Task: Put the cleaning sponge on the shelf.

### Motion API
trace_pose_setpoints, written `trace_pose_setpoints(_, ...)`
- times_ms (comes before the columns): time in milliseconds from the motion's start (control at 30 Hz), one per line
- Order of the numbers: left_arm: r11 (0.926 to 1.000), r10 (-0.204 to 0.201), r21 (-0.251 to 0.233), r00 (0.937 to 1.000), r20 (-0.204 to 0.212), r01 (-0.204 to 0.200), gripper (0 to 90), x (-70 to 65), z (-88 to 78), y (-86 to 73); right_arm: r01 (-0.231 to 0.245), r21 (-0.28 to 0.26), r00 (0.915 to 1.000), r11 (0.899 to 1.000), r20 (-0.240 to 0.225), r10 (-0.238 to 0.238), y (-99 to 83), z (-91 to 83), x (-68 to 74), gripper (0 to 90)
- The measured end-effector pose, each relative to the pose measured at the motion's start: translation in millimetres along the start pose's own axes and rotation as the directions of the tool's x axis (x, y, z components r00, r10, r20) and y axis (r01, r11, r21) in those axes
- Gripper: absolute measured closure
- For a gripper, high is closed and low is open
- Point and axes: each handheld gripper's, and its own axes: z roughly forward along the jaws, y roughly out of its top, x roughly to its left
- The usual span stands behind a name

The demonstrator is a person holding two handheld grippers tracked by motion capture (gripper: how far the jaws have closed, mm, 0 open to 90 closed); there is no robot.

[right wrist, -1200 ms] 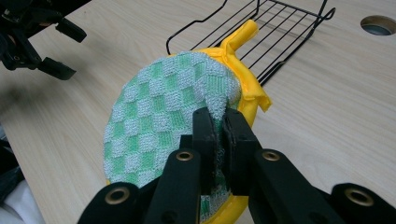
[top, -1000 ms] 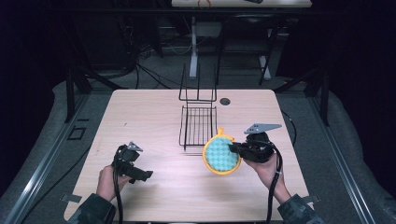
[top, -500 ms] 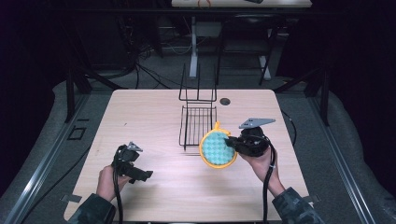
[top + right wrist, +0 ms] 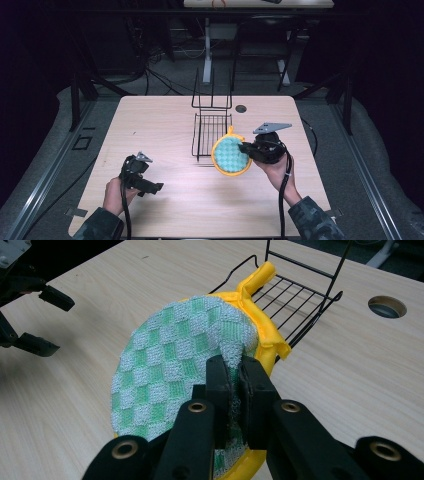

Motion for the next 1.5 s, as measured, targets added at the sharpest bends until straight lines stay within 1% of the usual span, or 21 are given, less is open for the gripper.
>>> trace_pose_setpoints(400, 1.0000, 0.004, 0.007, 1.0000, 0.005, -0.004, 1.1, 0.0, 0.9, 0.1, 0.003, -0.004, 1.0000, 1.000, 0.007, -0.003, 7.5, 9.9, -1.7, 84.3)
trace_pose_setpoints(667, 0.9999, 0.003, 0.010, 1.0000, 0.005, -0.003, 1.1, 0.3, 1.1, 0.1, 0.010, -0.016, 0.9993, 1.000, 0.037, -0.010, 10.3, 17.7, -2.0, 84.3)
trace_pose_setpoints(700, 1.0000, 0.002, 0.007, 1.0000, -0.001, -0.002, 1.2, 0.1, 1.2, -0.1, 0.020, -0.019, 0.9990, 1.000, 0.041, -0.020, 11.7, 21.0, -1.7, 84.3)
trace_pose_setpoints(767, 1.0000, 0.001, 0.007, 1.0000, -0.002, -0.001, 1.2, 0.2, 1.2, -0.2, 0.025, -0.017, 0.9986, 1.000, 0.046, -0.025, 12.8, 23.1, -1.3, 84.3)
trace_pose_setpoints(1033, 1.0000, 0.001, 0.008, 1.0000, 0.004, -0.001, 1.2, 0.1, 0.7, -0.2, 0.026, -0.032, 0.9979, 0.999, 0.060, -0.024, 16.4, 28.2, -2.5, 84.2)
trace_pose_setpoints(1267, 1.0000, 0.000, 0.008, 1.0000, 0.004, 0.000, 1.2, 0.1, 0.9, -0.3, 0.029, -0.031, 0.9976, 0.999, 0.064, -0.027, 18.8, 35.0, -2.5, 84.1)
trace_pose_setpoints(1300, 1.0000, 0.001, 0.007, 1.0000, -0.002, -0.001, 1.2, -0.1, 1.1, -0.2, 0.030, -0.028, 0.9974, 0.999, 0.067, -0.028, 19.9, 36.8, -2.5, 84.1)
trace_pose_setpoints(1400, 1.0000, 0.001, 0.008, 1.0000, 0.006, -0.001, 1.2, 0.1, 0.9, -0.1, 0.027, -0.029, 0.9973, 0.999, 0.069, -0.025, 21.9, 41.0, -2.2, 84.1)
trace_pose_setpoints(1500, 1.0000, 0.000, 0.008, 1.0000, 0.004, 0.000, 1.2, 0.2, 0.7, -0.2, 0.033, -0.031, 0.9969, 0.999, 0.073, -0.031, 23.2, 43.5, -2.7, 84.1)
